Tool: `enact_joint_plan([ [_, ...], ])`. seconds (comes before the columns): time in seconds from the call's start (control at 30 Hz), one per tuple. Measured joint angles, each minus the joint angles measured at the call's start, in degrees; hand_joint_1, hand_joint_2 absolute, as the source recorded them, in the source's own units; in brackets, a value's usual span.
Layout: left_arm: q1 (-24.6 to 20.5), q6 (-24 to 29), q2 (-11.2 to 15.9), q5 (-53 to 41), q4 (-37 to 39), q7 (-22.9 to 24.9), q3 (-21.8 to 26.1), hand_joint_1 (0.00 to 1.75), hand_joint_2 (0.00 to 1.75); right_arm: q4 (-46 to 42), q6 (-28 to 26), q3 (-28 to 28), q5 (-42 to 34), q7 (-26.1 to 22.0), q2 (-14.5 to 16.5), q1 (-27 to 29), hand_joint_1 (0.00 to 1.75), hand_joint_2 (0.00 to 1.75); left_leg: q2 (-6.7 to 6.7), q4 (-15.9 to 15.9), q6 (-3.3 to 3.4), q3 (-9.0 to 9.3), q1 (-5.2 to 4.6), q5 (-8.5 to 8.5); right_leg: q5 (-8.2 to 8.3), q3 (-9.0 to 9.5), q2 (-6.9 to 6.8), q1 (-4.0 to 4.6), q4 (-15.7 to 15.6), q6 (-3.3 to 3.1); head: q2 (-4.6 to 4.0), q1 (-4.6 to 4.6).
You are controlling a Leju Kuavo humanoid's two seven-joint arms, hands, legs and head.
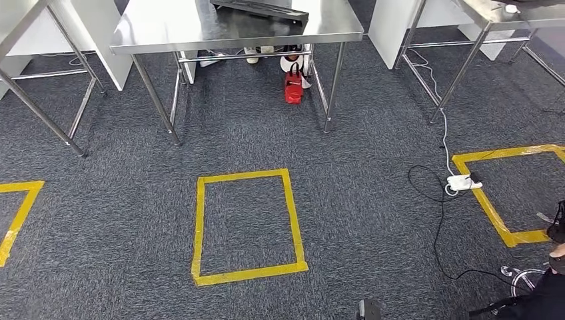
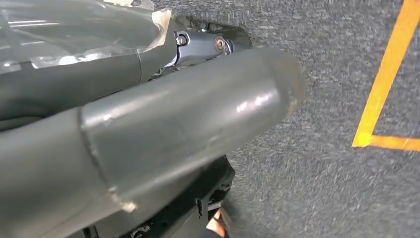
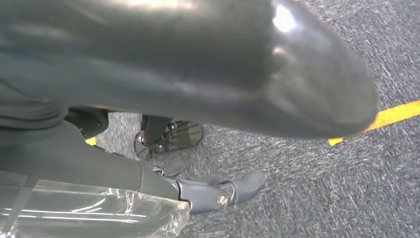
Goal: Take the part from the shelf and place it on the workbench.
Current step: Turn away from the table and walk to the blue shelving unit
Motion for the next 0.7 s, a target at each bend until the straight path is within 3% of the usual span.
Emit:
enact_joint_plan([
  [0.07,0.0,-0.18,-0.12,0.57,0.01,-0.11,0.33,0.0,0.0,0.0,0.35,-0.01,0.02,0.41,0.26,0.01,0.0,0.0,0.91,-0.55,0.2,0.11,-0.33,0.16,0.42,-0.61,0.96,-0.05,-0.14,0.69,0.01,-0.09],
  [0.13,-0.03,-0.41,-0.28,0.98,0.01,-0.25,0.73,0.0,0.0,0.0,0.52,-0.04,0.01,0.55,0.4,0.08,0.0,0.0,2.32,-1.48,0.58,0.17,-0.29,0.89,-0.12,-1.69,0.18,0.01,0.93,1.05,0.01,-0.03],
  [0.17,-0.02,-0.44,-0.34,1.05,0.01,-0.31,0.9,0.0,0.0,0.0,0.58,-0.07,0.01,0.58,0.43,0.05,0.0,0.0,3.17,-1.99,0.83,0.15,-0.2,1.27,-1.33,-2.91,-0.96,0.13,2.91,0.98,0.01,0.11],
  [0.23,0.03,-0.46,-0.39,1.1,0.02,-0.39,1.11,0.0,0.0,-0.01,0.66,-0.13,-0.01,0.62,0.45,-0.03,0.0,0.0,4.84,-2.4,1.15,-0.12,-0.24,1.62,-5.12,-6.37,-3.5,0.07,10.03,0.63,0.0,0.43],
  [0.3,0.12,-0.38,-0.4,1.01,0.03,-0.38,1.27,0.0,0.0,0.0,0.82,-0.21,-0.02,0.76,0.44,0.1,0.0,0.0,6.63,-2.37,1.15,-0.38,-0.36,1.69,-7.64,-9.01,-4.28,-0.21,16.45,1.07,0.0,0.55],
  [0.33,0.15,-0.19,-0.4,0.76,0.04,-0.31,1.33,0.0,0.0,0.01,0.98,-0.24,0.02,1.04,0.43,0.23,0.0,0.0,7.48,-2.34,1.12,-0.45,-0.39,1.71,-7.72,-8.89,-4.51,-0.38,17.09,1.56,0.0,0.56],
  [0.37,0.14,0.03,-0.4,0.43,0.05,-0.28,1.35,0.0,0.0,0.01,1.21,-0.26,0.15,1.37,0.42,0.36,0.0,0.0,8.26,-2.3,1.07,-0.46,-0.38,1.73,-6.87,-7.44,-4.87,-0.53,15.11,2.15,0.0,0.56],
  [0.4,0.11,0.23,-0.41,0.11,0.05,-0.43,1.35,0.0,0.0,0.01,1.53,-0.26,0.41,1.74,0.43,0.41,0.0,0.0,8.96,-2.24,0.96,-0.41,-0.38,1.72,-5.48,-4.96,-5.68,-0.66,11.1,2.68,0.0,0.57],
  [0.47,-0.16,0.26,-0.39,0.05,0.04,-1.08,1.34,0.0,0.0,-0.01,2.18,-0.23,1.22,2.38,0.68,0.12,0.0,0.0,10.2,-1.83,0.46,-0.41,-0.7,1.53,-2.83,-0.04,-8.8,-0.62,2.62,3.01,0.0,0.67],
  [0.53,-0.87,0.35,-0.33,0.25,0.03,-1.49,1.38,0.0,0.0,-0.02,2.82,-0.1,2.07,3.25,1.25,-0.36,0.0,0.0,11.31,-1.41,-0.19,-0.43,-1.07,1.36,-1.64,1.38,-10.22,-0.34,-0.62,2.38,0.0,0.55],
  [0.6,-1.69,0.95,-0.3,0.05,0.03,-1.26,1.39,0.0,0.0,-0.02,3.5,0.13,2.85,4.43,1.81,-0.53,0.0,0.0,11.93,-1.25,-0.88,-0.27,-0.9,1.17,-1.21,1.01,-8.82,-0.6,-0.65,1.51,0.0,0.37],
  [0.63,-1.94,1.14,-0.29,0.1,0.02,-1.3,1.41,0.0,0.0,-0.01,3.86,0.33,3.28,5.06,2.09,-0.56,0.0,0.0,10.96,-0.76,-1.3,-0.36,-0.69,0.56,-1.01,0.99,-8.15,-0.89,-0.7,1.07,0.0,0.32],
  [0.7,-1.99,1.05,-0.23,0.56,0.01,-1.85,1.57,0.0,0.0,-0.01,4.62,1.02,4.47,6.16,2.79,-0.7,0.0,0.0,7.18,3.23,-1.92,-1.9,-0.3,-2.64,-0.45,1.04,-6.73,-1.39,-0.82,0.09,0.0,0.16],
])
